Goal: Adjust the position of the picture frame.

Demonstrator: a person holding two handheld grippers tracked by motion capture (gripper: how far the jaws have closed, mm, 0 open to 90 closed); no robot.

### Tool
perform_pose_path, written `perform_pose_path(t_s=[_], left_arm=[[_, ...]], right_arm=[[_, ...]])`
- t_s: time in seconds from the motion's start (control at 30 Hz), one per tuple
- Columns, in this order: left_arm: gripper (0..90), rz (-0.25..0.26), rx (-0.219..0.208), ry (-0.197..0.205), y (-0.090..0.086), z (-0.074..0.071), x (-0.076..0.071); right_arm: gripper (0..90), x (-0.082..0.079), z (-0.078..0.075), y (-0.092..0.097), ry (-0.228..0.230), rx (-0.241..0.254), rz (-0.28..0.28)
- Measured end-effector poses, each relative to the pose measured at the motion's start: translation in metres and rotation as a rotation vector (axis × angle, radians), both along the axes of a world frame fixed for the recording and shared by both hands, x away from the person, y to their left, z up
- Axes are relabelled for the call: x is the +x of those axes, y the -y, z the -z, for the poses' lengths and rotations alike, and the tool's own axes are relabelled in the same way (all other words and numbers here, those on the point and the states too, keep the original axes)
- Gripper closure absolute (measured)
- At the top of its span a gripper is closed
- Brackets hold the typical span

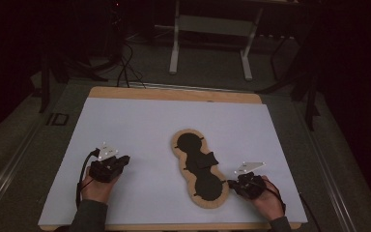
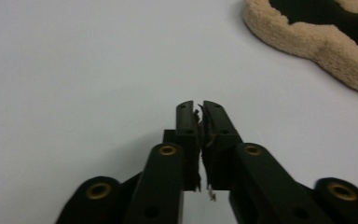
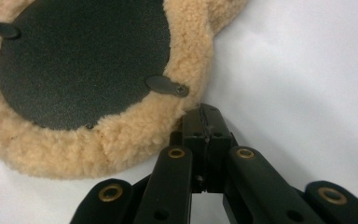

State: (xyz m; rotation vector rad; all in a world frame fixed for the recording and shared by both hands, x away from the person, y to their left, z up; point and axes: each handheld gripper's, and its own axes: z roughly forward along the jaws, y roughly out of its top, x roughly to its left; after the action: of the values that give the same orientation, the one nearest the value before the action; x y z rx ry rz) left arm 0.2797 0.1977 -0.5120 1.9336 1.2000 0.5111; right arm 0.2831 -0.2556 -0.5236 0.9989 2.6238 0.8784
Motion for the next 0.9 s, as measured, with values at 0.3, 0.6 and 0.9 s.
perform_pose_path(t_s=[0.3,0.6,0.9], left_arm=[[89.7,0.011,0.022,0.004,0.006,0.0,0.0],[89.7,0.029,0.021,0.011,0.012,0.0,0.001],[88.8,0.069,0.006,0.006,0.02,0.001,0.002]], right_arm=[[90.0,-0.001,0.001,-0.009,0.004,0.007,-0.027],[90.0,-0.003,0.002,-0.019,0.001,0.019,-0.058],[90.0,-0.005,0.002,-0.029,0.001,0.024,-0.09]])
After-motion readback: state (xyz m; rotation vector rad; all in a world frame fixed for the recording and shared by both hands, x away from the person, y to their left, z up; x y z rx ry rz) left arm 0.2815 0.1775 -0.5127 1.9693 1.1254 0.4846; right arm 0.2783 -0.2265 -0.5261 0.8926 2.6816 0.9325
